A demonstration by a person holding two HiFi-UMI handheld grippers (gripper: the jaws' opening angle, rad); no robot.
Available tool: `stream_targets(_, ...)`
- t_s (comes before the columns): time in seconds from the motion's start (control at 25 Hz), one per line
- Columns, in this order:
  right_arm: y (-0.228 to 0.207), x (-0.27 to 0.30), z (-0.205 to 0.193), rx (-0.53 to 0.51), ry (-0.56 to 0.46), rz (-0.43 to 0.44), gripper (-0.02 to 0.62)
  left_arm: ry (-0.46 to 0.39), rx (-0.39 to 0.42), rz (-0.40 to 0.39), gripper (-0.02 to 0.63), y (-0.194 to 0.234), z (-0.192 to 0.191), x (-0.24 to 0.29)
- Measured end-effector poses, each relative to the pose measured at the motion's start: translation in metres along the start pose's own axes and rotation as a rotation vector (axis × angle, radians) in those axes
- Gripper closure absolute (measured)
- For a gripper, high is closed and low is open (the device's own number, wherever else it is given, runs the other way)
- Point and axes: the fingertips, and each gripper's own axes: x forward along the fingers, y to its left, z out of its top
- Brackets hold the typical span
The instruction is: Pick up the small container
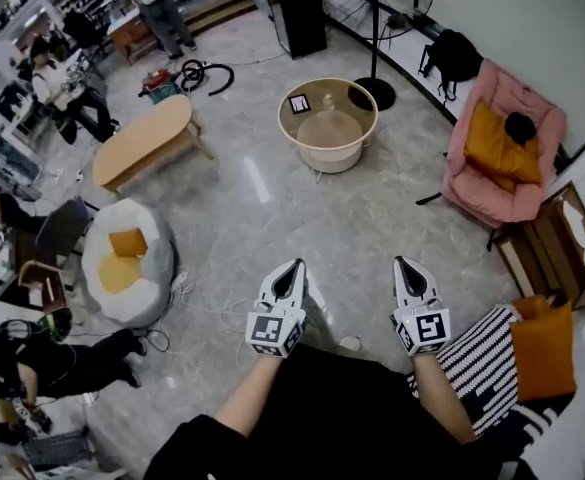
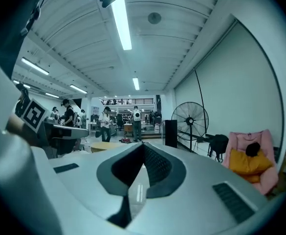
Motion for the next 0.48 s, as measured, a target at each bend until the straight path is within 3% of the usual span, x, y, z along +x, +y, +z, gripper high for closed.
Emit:
stream_targets(0.12,0.003,-0.002,-0.011,-0.022,0.008,0.005,0.574,0.01,-0.018,-0.024,0.6,0.0,-0.008,0.008)
stream_targets(0.32,-0.006,0.011,-0.031,0.029,0.045,-0.016,0.574,0.025,-0.122,-0.06,0.6,0.015,-0.021,0.047)
stream_targets(0.48,-0.024,0.033,-0.042,0.047,0.113,-0.014,0.574,0.069,-0.087,-0.105,0.6,0.024,-0.032,0.097)
